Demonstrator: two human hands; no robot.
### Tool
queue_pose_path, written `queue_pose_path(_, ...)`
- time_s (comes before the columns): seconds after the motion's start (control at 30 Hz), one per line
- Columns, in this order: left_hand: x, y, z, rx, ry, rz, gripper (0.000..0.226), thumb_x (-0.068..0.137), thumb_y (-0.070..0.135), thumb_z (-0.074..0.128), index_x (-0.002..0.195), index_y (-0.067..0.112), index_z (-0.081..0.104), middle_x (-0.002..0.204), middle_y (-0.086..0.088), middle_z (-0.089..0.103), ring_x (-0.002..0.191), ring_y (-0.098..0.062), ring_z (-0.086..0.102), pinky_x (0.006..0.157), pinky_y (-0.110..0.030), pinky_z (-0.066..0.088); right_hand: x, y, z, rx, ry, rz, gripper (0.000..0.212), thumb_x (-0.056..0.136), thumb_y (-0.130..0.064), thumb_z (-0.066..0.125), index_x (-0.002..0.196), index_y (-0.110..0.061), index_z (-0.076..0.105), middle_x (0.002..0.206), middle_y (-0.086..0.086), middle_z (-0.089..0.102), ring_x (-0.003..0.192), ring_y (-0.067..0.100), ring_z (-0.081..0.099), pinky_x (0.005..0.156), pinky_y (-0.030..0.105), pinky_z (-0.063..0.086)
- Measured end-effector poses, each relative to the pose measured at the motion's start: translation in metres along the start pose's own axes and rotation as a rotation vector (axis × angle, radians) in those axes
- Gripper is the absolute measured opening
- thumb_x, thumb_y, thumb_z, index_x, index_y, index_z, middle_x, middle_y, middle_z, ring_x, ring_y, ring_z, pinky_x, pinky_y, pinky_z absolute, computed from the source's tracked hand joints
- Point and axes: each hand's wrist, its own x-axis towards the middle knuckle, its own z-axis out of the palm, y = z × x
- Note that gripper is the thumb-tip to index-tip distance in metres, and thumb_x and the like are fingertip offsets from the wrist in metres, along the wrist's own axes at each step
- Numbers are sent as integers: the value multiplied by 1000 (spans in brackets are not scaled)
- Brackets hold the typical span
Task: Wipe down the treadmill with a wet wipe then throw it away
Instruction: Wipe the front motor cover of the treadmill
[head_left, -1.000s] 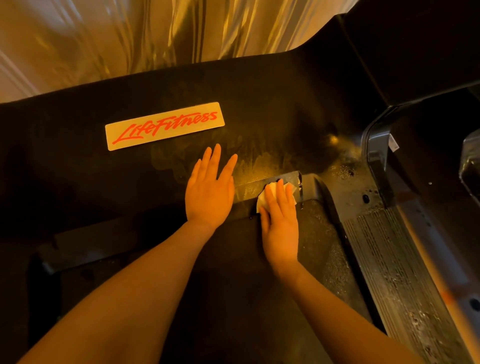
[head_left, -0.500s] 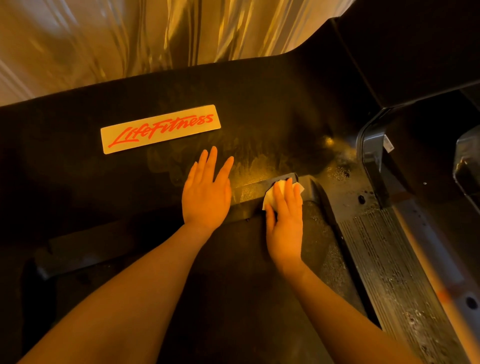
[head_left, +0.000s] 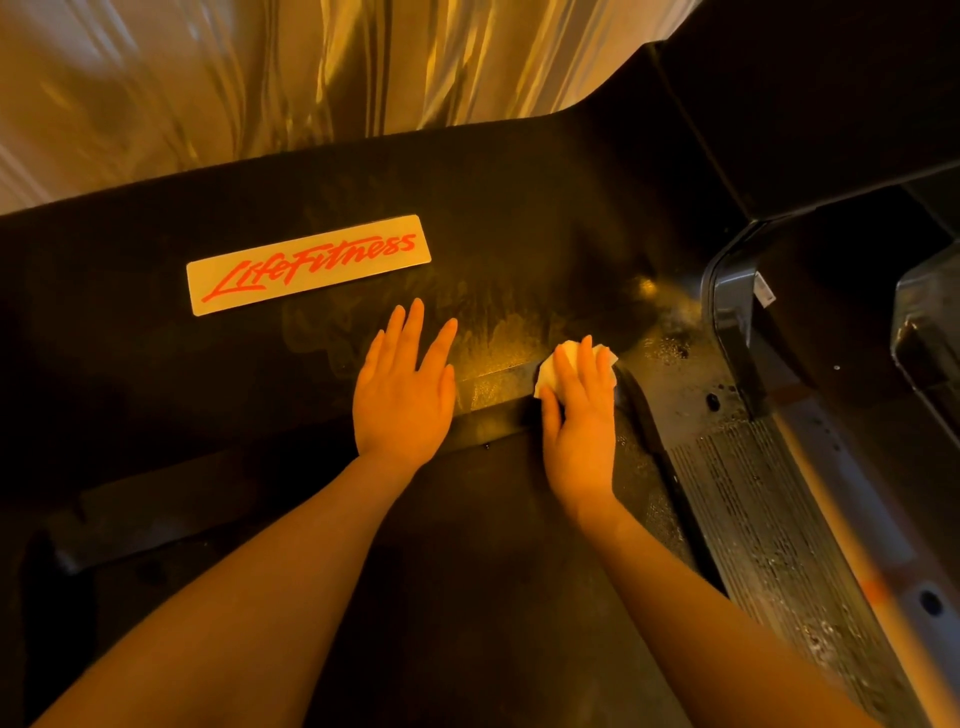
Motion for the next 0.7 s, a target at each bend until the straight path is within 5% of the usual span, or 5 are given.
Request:
queue_pose_path(0.27,-1,0,1,-14,17,2,55,99,38,21,153,26,21,162,-12,14,150,-29,10,119,-42,18,-21,-1,9,53,45,47,71,101,-20,50,151,-37,3,162,4,14,149,20,1,117,40,19)
queue_pose_path(0.47,-1,-1,4,-28,17,3,55,99,39,20,153,27,20,162,-11,13,150,-28,8,120,-43,17,3,4,1,12,13,-4,54,102,-18,46,152,-23,25,162,7,13,150,27,1,117,53,23)
queue_pose_path(0.7,0,0,3,-19,11,6,56,99,40,18,153,27,17,163,-11,12,150,-28,7,120,-42,16,-13,5,7,39,54,35,54,102,-19,50,150,-24,29,163,5,12,150,27,8,113,48,33)
